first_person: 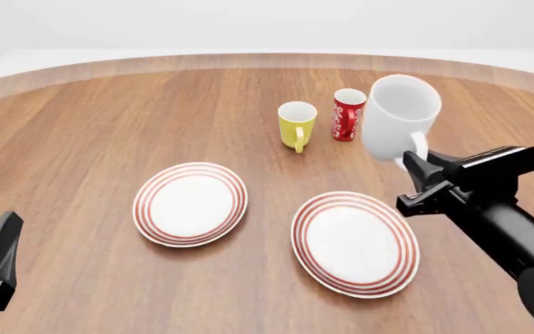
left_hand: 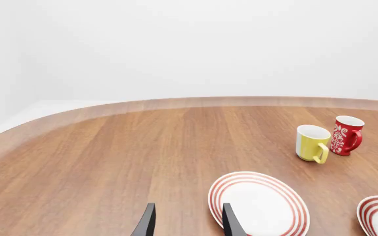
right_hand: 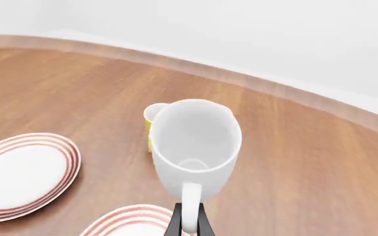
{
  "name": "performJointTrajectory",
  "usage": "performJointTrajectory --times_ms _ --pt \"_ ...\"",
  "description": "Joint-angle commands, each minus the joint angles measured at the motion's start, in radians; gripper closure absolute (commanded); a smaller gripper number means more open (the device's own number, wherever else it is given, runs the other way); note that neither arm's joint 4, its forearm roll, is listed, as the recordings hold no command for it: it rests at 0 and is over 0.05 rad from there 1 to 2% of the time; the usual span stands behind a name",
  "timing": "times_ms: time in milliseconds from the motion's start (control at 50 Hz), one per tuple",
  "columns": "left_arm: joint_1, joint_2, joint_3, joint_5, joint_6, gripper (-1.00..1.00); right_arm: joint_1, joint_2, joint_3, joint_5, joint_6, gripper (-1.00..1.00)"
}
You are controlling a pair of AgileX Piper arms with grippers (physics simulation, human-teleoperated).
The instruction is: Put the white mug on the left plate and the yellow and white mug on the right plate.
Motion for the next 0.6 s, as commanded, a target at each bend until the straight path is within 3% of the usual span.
performJointTrajectory --times_ms 20,200,300,600 --pt "0.0 0.0 0.0 0.0 0.0 -1.0 0.068 -0.051 -0.047 0.07 -0.004 1.0" --pt "0.0 0.0 0.0 0.0 0.0 -1.0 0.111 -0.055 -0.085 0.102 -0.02 1.0" --pt "0.0 0.0 0.0 0.0 0.0 -1.0 0.139 -0.046 -0.116 0.121 0.012 1.0" --pt "0.0 0.0 0.0 0.0 0.0 -1.0 0.219 0.052 -0.219 0.135 -0.034 1.0"
